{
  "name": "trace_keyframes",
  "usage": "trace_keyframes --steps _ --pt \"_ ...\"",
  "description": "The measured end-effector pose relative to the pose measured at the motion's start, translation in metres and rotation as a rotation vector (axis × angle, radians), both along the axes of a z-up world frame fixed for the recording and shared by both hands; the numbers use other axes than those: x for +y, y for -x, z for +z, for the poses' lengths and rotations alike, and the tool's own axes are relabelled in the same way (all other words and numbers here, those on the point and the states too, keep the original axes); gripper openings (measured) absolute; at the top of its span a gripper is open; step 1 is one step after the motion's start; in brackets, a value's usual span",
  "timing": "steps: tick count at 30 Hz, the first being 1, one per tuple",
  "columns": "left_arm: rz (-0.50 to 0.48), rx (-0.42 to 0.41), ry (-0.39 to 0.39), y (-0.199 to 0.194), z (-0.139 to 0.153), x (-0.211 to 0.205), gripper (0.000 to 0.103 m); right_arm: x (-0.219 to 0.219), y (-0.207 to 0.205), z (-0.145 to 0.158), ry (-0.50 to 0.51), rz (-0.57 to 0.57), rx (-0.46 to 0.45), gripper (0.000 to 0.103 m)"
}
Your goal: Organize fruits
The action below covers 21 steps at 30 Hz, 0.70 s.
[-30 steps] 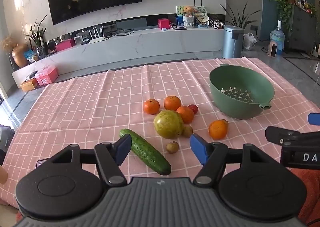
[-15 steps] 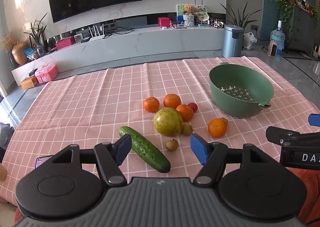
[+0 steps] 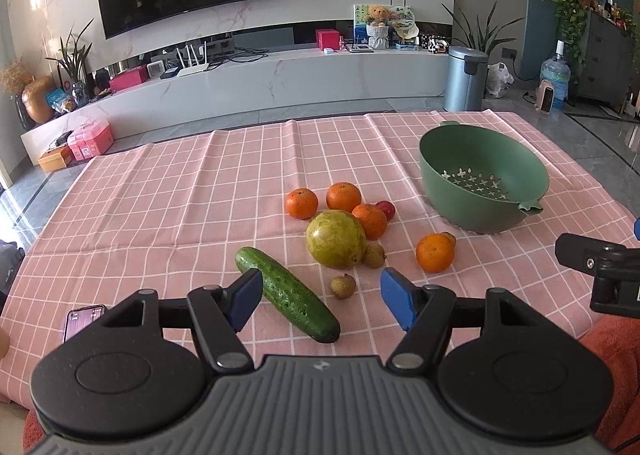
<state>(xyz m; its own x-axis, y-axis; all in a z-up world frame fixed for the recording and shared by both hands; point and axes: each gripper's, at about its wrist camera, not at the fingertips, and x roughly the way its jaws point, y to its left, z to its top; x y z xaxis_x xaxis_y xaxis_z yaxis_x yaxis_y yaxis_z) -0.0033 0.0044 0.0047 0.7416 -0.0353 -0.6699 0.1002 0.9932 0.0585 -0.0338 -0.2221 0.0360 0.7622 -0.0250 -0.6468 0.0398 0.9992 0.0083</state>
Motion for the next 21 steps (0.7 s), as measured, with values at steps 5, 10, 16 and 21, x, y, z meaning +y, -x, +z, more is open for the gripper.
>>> trace_keyframes --steps 5,10,16,21 --pt "0.015 -0.005 0.004 0.0025 0.0025 0.0023 0.080 0.0023 -0.0004 -0.0008 0.001 0.009 0.005 0.099" --pt "0.024 -0.005 0.002 0.0040 0.0028 0.0031 0.080 0.0038 0.0004 -0.0020 -0.006 0.017 0.013 0.099" --pt "0.026 0.002 0.003 0.0040 0.0020 0.0032 0.080 0.0044 0.0005 -0.0022 -0.006 0.017 0.014 0.099" --pt "0.027 0.003 0.003 0.0040 0.0030 0.0037 0.080 0.0040 -0.0011 -0.0048 -0.013 0.013 0.024 0.099"
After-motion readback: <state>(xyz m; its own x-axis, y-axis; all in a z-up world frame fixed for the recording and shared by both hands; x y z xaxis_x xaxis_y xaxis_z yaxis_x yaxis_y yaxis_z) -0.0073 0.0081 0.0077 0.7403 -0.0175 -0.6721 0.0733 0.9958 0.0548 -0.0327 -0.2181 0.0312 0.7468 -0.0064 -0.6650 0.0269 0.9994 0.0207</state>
